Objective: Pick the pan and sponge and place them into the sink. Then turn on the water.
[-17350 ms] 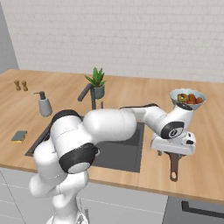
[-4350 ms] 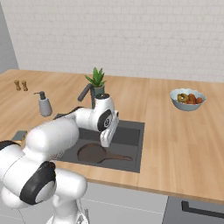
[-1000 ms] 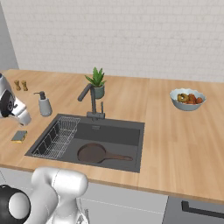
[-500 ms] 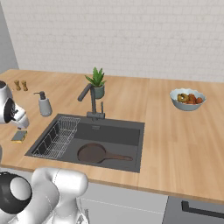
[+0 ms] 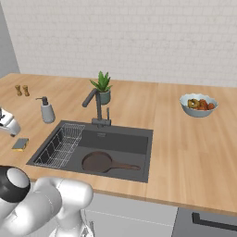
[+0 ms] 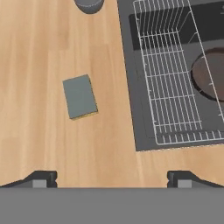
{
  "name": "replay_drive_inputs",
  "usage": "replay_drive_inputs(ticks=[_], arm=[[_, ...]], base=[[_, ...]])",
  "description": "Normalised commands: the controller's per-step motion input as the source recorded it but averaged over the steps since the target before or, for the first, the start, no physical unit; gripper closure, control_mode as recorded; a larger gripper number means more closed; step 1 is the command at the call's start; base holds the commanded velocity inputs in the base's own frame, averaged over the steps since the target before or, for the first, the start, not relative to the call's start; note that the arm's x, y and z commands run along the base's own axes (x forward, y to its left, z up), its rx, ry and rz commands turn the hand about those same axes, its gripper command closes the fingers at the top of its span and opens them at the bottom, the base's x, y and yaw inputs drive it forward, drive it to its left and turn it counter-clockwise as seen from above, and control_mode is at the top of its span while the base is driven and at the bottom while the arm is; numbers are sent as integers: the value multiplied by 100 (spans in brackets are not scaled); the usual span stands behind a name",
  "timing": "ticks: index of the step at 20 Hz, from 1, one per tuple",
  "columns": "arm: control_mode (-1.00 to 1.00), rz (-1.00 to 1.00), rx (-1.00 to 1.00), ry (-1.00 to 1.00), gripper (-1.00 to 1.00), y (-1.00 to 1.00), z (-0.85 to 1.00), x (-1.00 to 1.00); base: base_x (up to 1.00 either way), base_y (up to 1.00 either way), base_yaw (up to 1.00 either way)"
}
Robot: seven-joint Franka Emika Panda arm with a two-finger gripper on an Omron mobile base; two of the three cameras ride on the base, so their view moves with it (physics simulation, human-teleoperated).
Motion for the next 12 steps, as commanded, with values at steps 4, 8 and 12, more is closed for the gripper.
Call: replay_drive_inputs(ticks=[4, 8, 12], arm=[[-100, 0, -9, 4, -100, 0, -5, 4], [-100, 0, -6, 0, -100, 0, -11, 11], [-100, 0, 0, 0, -100, 14, -25, 19]], base=[[0, 0, 0], [0, 0, 0], [0, 0, 0]])
